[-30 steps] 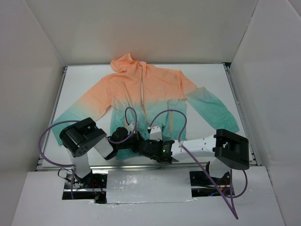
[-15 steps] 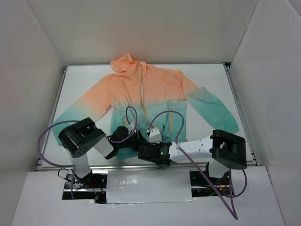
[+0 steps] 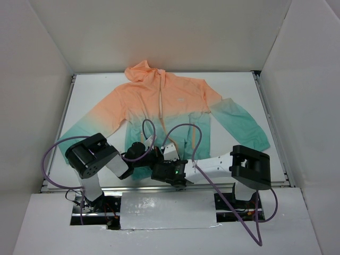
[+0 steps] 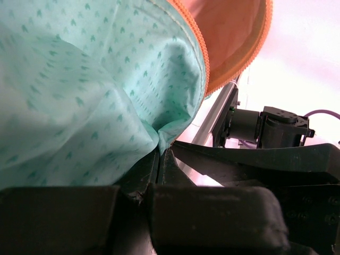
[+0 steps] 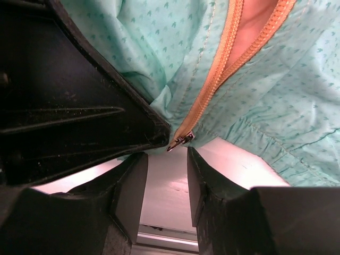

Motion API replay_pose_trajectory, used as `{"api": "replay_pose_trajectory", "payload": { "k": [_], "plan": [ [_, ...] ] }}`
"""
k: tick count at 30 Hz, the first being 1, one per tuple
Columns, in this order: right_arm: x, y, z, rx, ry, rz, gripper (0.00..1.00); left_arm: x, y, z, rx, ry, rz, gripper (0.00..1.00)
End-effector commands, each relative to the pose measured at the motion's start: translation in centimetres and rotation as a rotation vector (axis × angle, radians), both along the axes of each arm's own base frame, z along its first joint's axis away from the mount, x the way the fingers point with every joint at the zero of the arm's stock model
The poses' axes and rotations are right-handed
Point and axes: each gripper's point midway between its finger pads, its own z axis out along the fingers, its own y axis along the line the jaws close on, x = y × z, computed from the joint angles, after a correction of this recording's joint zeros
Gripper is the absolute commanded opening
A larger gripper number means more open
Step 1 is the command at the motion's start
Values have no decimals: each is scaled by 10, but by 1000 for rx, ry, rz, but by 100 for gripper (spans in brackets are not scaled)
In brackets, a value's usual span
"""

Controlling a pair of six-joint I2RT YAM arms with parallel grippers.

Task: Zip up the jacket

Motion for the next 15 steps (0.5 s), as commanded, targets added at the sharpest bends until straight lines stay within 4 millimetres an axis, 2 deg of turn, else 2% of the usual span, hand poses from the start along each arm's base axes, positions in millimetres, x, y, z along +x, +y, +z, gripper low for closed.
{"api": "replay_pose_trajectory", "payload": {
  "k": [1, 8, 15],
  "plan": [
    [6, -2, 1, -26, -43, -46, 43, -1, -12, 26, -67, -87, -53, 0],
    [10, -13, -1, -59, -61, -79, 35, -1, -12, 24, -67, -86, -59, 0],
    [14, -18, 2, -83, -77, -93, 36, -1, -10, 22, -57, -87, -52, 0]
  ]
}}
